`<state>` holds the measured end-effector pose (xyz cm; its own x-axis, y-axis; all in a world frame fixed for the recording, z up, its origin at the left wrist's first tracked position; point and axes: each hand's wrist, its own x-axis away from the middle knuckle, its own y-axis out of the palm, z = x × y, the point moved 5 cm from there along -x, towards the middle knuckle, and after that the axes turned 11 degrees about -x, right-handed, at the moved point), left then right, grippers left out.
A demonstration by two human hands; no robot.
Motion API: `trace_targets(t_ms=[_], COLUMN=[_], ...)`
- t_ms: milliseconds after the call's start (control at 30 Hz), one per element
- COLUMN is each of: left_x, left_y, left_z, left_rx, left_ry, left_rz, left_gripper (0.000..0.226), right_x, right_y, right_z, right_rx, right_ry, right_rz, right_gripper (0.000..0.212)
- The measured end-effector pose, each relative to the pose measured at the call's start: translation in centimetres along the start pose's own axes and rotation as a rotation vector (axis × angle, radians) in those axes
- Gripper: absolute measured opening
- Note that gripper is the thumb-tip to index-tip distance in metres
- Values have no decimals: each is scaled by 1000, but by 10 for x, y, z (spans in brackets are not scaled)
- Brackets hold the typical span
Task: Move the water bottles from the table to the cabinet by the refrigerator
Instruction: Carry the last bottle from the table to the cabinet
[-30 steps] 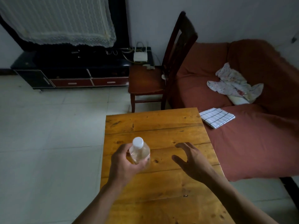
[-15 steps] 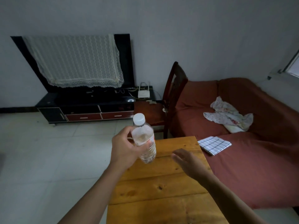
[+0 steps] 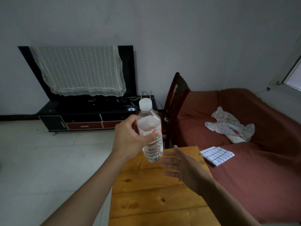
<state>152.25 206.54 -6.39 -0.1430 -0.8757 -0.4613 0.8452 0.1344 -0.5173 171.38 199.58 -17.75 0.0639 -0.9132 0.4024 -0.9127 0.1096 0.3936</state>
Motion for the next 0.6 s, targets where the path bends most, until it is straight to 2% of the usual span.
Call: trace_targets(t_ms=[267, 400, 600], left_x=[1, 6, 25], left_y=[9, 15, 15], left_z=[15, 27, 42], left_rx=[-68, -114, -203], left_ry=[-70, -136, -246], left_rz=[79, 115, 176], left_gripper=[45, 43, 51], right_x=[-17, -19, -27], right_y=[-11, -18, -20], right_z=[-19, -29, -34], right_rx=[-67, -91, -75], right_ry=[71, 136, 233], right_rz=[3, -73, -200], right_gripper=[52, 54, 56])
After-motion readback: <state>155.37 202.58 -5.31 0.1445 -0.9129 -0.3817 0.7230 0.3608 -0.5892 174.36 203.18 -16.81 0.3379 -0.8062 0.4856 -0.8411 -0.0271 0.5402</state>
